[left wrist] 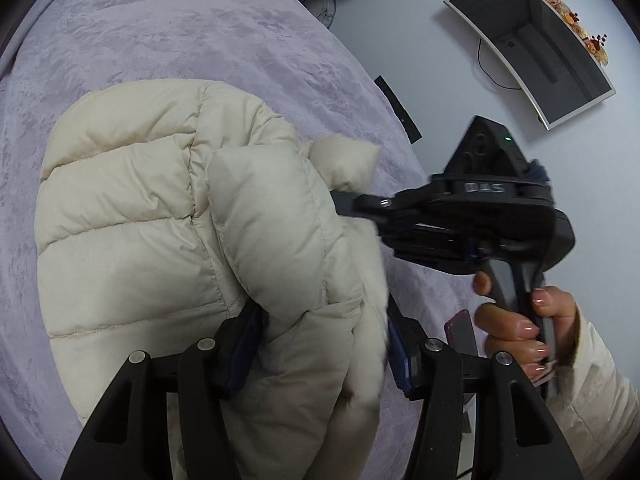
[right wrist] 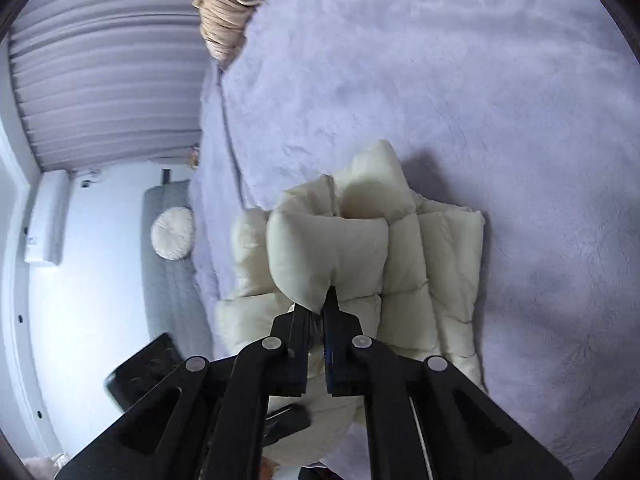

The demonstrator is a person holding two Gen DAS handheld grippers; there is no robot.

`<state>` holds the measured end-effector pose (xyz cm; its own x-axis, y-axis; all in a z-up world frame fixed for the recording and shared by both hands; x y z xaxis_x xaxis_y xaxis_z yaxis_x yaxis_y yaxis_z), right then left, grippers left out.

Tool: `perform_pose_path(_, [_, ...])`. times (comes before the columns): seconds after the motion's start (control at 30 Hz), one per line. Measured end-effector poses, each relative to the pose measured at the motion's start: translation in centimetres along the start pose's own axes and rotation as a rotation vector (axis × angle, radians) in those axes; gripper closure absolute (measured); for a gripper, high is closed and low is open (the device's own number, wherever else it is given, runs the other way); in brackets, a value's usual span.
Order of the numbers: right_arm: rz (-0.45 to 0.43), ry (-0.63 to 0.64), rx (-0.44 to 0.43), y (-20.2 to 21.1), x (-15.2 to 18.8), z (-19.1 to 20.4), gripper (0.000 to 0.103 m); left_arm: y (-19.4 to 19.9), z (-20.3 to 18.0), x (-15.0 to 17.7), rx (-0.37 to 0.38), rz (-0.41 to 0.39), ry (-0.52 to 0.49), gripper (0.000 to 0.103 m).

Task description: Fold large clothes

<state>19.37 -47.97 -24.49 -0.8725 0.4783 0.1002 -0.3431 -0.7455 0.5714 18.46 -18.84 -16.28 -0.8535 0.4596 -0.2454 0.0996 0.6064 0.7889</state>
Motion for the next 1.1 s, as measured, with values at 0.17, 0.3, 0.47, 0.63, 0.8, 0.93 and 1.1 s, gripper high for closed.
perform_pose_path(0.17, [0.024,0.044,0.186,-2.9,0.9,-1.6,0.097,4.1,-0.2,0.2,0.023,-0.027,-0.033,0.047])
perform_pose_path(0.3, [0.02,0.073,0.184,-2.2,1.2,-2.8,0.097,8.7,3.8,0.5,-0.07,-0.117,-0.013,0.047])
perform_pose_path(0.47, [0.015,0.097,0.172,-2.5,1.7,-3.2,0.097,8.4,13.9,0.4,-0.234,-0.117,0.162,0.047])
perform_pose_path(0.63, [0.019,0.166,0.17,-1.8,3.2,-2.2,0.097,4.4,19.1,-0.3,-0.118,-0.082,0.284,0.047])
perform_pose_path(0.8, [0.085,0.278,0.168,-4.9,1.8,0.3,0.097,3.6,14.0,-1.7,-0.094,-0.1,0.128,0.047])
perform_pose_path(0.93, [0.128,0.296,0.155,-8.2,0.8,0.6,0.097,2.6,10.5,-2.4,-0.164,-0.098,0.044,0.047])
perform_pose_path(1.1, [0.123,0.244,0.142,-8.5,0.6,-0.3,0.097,0.7,7.0,-2.5,-0.285,-0.101,-0.046,0.047])
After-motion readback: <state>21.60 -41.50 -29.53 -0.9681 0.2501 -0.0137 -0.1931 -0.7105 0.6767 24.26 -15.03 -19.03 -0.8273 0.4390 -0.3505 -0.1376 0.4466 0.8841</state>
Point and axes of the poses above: each gripper's, at about its wrist camera, not at the fingertips, and y roughly against the way its jaws point, z to its left, x to its underside, the point moved 1 cm from there along -y, roughly the way its jaws point, and after that the axes turned 5 degrees about z, right-handed, at the moved point
